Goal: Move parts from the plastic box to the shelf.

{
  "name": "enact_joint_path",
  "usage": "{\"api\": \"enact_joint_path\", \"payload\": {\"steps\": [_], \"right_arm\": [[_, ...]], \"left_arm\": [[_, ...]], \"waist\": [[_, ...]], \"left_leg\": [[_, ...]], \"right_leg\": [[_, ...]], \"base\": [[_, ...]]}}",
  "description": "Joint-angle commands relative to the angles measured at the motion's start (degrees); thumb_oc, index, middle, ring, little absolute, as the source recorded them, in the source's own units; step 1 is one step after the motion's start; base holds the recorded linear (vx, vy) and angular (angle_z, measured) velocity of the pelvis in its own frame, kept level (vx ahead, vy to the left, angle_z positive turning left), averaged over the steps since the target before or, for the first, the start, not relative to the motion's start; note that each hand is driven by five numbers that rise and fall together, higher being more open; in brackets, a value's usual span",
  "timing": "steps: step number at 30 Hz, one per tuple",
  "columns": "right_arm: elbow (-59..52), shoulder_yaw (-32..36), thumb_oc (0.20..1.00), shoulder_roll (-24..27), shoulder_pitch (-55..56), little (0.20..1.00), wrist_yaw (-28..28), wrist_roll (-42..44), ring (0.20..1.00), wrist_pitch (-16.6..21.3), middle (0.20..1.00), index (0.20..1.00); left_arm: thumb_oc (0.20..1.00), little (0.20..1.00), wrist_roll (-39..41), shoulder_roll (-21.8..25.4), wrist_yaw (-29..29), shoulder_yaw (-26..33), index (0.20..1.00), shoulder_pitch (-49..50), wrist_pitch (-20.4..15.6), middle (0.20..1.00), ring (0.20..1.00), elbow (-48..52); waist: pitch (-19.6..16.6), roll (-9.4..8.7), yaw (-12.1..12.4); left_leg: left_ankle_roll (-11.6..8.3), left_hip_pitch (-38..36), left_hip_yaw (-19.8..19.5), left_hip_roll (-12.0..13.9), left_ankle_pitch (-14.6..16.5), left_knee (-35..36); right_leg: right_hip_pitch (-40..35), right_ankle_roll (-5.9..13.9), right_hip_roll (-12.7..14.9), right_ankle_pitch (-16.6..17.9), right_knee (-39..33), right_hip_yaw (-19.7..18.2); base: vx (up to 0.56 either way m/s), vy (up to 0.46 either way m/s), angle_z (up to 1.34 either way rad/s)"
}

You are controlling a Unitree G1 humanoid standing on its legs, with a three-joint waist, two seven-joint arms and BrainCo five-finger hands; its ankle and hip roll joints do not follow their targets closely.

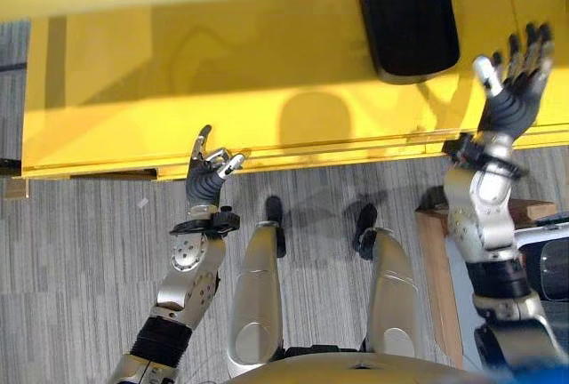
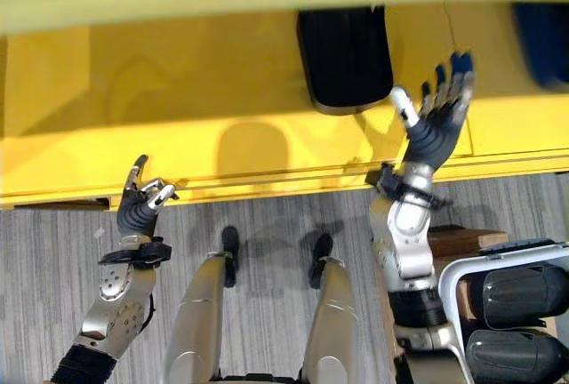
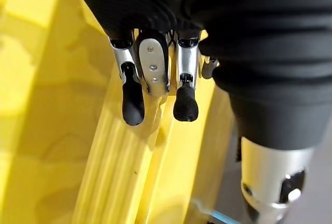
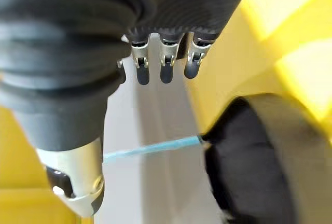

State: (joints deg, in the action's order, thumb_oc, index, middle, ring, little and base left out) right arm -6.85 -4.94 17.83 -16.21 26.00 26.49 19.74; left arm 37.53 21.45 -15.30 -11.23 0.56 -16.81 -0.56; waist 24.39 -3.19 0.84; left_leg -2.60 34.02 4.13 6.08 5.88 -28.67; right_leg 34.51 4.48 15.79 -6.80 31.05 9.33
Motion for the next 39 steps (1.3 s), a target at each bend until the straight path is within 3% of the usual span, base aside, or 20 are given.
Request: {"api": "enact_joint_path", "payload": {"steps": [1, 5, 6, 8, 13, 21, 27, 39], "right_arm": [[-5.13, 1.17, 1.0, 0.71, 1.8, 1.0, -5.25, 3.51, 1.0, 1.96, 1.0, 1.0], [-3.42, 0.69, 1.0, 0.8, 4.72, 1.0, -7.15, 4.44, 1.0, 0.7, 1.0, 1.0], [-1.81, -0.11, 1.0, 1.5, 7.51, 1.0, -9.37, 3.73, 1.0, -1.34, 1.0, 1.0], [-0.24, -0.32, 1.0, 1.28, 9.74, 1.0, -10.86, 3.98, 1.0, -2.52, 1.0, 1.0], [3.14, -1.19, 1.0, 0.9, 12.41, 1.0, -13.44, 3.31, 1.0, -5.51, 1.0, 1.0], [5.27, -1.87, 1.0, 0.27, 14.84, 1.0, -16.1, 3.7, 1.0, -7.21, 1.0, 1.0], [5.62, -2.59, 1.0, -1.12, 15.34, 1.0, -16.92, 5.1, 1.0, -7.7, 1.0, 1.0], [5.8, -1.49, 1.0, -1.68, 15.08, 1.0, -16.22, 5.52, 1.0, -6.76, 1.0, 1.0]], "left_arm": [[1.0, 1.0, -0.57, -0.57, 2.18, -2.53, 1.0, -0.66, 1.89, 1.0, 1.0, -2.12], [1.0, 1.0, -1.04, -0.5, 3.29, -1.72, 1.0, -0.17, 2.04, 1.0, 1.0, -2.8], [1.0, 1.0, -1.5, -0.6, 4.35, -0.54, 1.0, 0.19, 2.06, 1.0, 1.0, -3.73], [1.0, 1.0, -1.68, -0.87, 4.86, 0.7, 1.0, 0.71, 2.06, 1.0, 1.0, -4.27], [1.0, 1.0, -1.78, -1.88, 6.4, 2.72, 1.0, 1.93, 2.45, 1.0, 1.0, -5.03], [1.0, 1.0, -2.57, -2.38, 8.45, 3.38, 1.0, 3.17, 3.23, 1.0, 1.0, -5.56], [1.0, 1.0, -3.55, -1.79, 8.59, 4.57, 1.0, 4.24, 3.49, 1.0, 1.0, -4.4], [1.0, 1.0, -3.95, 0.26, 9.37, 3.25, 1.0, 0.59, 2.61, 1.0, 1.0, -0.48]], "waist": [[-2.94, 0.44, -1.47], [-4.37, 0.43, -1.88], [-6.3, 0.47, -2.31], [-8.69, 0.31, -2.69], [-12.99, -0.15, -2.83], [-16.05, -1.47, -2.6], [-17.69, -2.4, -2.48], [-16.63, -4.08, -3.04]], "left_leg": [[-3.22, -5.94, -2.45, 3.05, -2.49, 7.19], [-2.82, -11.31, -1.55, 2.56, -4.07, 12.48], [-2.41, -16.16, -0.66, 2.04, -5.72, 17.81], [-2.26, -19.34, 0.15, 1.8, -7.27, 21.99], [-1.53, -25.96, 1.99, 0.89, -9.23, 30.18], [-0.03, -28.54, 3.05, -0.79, -4.78, 26.16], [1.53, -28.54, 3.88, -3.07, -2.65, 24.14], [3.39, -21.87, 3.53, -5.33, 1.82, 14.2]], "right_leg": [[-6.33, 2.76, 1.13, 4.32, -5.32, 0.53], [-12.04, 3.53, 0.79, 6.79, -11.56, 1.09], [-17.19, 4.3, 0.91, 9.2, -17.41, 1.52], [-20.29, 4.87, 1.13, 10.99, -22.14, 1.99], [-24.29, 6.41, 1.33, 13.69, -27.39, 1.36], [-28.78, 7.46, 3.24, 14.34, -28.3, 0.79], [-29.38, 8.65, 5.26, 18.25, -29.34, -0.04], [-28.68, 9.28, 7.92, 22.48, -28.73, 0.01]], "base": [[0.04, 0.019, 0.0], [0.08, 0.058, -0.04], [0.13, 0.115, -0.05], [0.1, 0.097, 0.04], [0.06, 0.105, -0.14], [0.06, 0.066, -0.08], [0.04, 0.097, -0.03], [-0.01, 0.069, 0.04]]}}
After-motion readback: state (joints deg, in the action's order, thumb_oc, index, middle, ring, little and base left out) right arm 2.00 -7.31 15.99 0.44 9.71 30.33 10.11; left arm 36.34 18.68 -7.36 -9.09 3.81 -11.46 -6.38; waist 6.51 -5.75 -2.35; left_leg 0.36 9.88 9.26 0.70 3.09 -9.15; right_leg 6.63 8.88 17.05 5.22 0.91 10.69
